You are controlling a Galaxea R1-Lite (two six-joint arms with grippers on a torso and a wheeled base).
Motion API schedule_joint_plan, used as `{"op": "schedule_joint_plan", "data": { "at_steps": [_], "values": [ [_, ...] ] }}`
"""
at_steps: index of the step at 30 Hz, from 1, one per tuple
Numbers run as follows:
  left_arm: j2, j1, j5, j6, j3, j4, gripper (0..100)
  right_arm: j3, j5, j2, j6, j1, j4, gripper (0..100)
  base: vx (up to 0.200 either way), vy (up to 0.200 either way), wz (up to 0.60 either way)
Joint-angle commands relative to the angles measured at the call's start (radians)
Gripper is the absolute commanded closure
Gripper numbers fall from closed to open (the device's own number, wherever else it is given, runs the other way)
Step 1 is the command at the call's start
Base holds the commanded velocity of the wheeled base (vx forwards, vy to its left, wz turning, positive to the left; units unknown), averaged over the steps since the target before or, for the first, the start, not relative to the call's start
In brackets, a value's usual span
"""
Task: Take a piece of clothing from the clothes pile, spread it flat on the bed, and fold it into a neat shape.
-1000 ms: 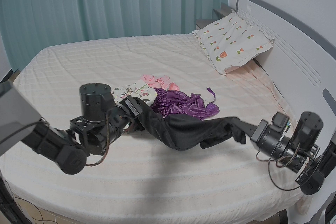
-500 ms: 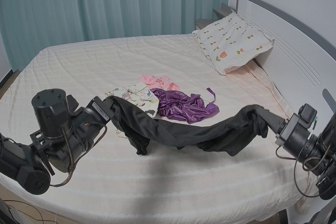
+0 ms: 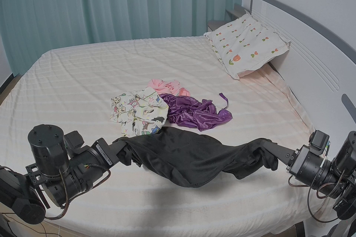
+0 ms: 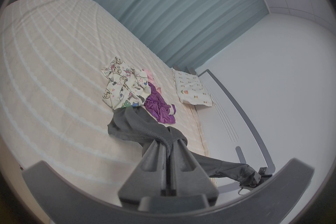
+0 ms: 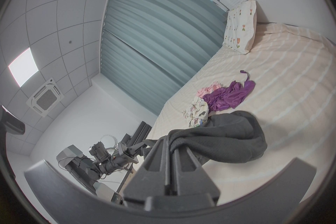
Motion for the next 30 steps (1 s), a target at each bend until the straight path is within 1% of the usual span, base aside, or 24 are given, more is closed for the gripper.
{"op": "schedule_joint_plan", "data": {
  "at_steps": [1,8,10,13,20,23,25,29,30],
  "values": [
    [0.05,-0.067,-0.002,-0.002,0.003,0.002,100,0.008,0.002,0.061,-0.003,0.062,-0.012,100,0.0,0.0,0.0],
    [0.093,-0.086,0.001,-0.002,0.003,-0.001,100,0.0,0.001,0.082,-0.003,0.093,-0.012,100,0.0,0.0,0.0],
    [0.117,-0.089,0.0,-0.013,0.002,-0.002,100,0.0,-0.002,0.087,-0.001,0.096,-0.012,100,0.0,0.0,0.0],
    [0.137,-0.086,0.011,-0.069,-0.011,-0.005,100,0.005,-0.002,0.075,0.005,0.094,-0.012,100,0.0,0.0,0.0],
    [0.135,-0.081,0.021,-0.082,-0.02,-0.005,100,0.007,-0.002,0.061,0.001,0.096,-0.012,100,0.0,0.0,0.0],
    [0.135,-0.074,0.027,-0.086,-0.025,-0.005,100,0.007,-0.002,0.061,0.001,0.094,-0.012,100,-0.2,0.0,0.0],
    [0.128,-0.074,0.035,-0.112,-0.026,-0.005,100,0.005,-0.002,0.061,0.002,0.093,-0.012,100,-0.2,0.0,0.0],
    [0.129,-0.074,0.064,-0.115,-0.029,-0.005,100,0.002,-0.004,0.064,0.005,0.09,-0.012,100,-0.2,0.0,0.0],
    [0.126,-0.074,0.066,-0.114,-0.029,-0.005,100,0.002,-0.004,0.064,0.005,0.09,-0.012,100,0.0,0.0,0.0]
  ]
}}
